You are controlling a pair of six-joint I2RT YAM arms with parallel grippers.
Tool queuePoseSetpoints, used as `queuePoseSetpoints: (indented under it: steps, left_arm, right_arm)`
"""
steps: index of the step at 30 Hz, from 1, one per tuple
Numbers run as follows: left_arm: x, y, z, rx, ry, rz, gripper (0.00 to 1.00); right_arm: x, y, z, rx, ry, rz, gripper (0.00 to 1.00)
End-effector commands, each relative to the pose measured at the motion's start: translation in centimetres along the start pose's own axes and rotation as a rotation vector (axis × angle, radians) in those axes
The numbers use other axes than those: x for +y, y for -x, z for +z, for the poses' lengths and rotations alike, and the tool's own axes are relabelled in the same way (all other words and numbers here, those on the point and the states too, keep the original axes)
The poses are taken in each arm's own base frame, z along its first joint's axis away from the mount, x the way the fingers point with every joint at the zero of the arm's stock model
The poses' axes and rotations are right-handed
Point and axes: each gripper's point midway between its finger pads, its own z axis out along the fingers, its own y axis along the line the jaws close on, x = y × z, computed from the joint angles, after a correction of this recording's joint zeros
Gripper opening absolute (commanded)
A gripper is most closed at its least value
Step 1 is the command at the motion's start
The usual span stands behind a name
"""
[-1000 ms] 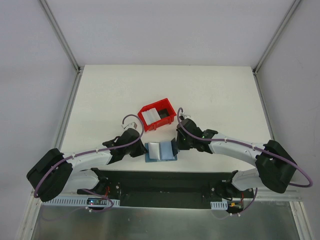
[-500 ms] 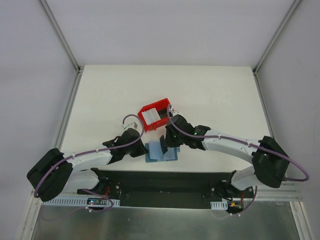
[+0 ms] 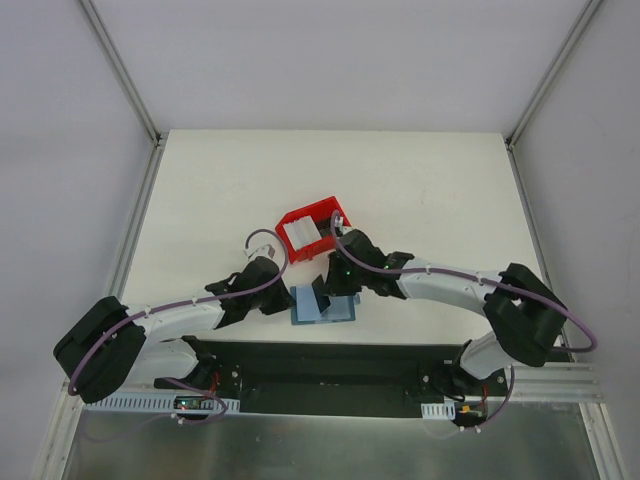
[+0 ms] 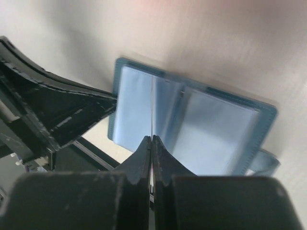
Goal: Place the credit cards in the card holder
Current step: Turn over the card slot in the card holder.
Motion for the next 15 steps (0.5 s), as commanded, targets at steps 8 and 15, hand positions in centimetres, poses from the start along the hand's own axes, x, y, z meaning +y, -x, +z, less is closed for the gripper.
queuePoseSetpoints:
  steps: [8,15]
  left_arm:
    - [2.0,-0.8,0.4,0.018,0.055,-0.010,0.00]
    - [2.0,-1.0,0.5,0.024,0.054,-0.013,0.00]
  right_arm:
    - [-0.6,0.8,-0.7,-0.129,0.148,0.185,0.00]
    - [-1.8,-0.7,0.5,-0.118,0.150,0.262,0.00]
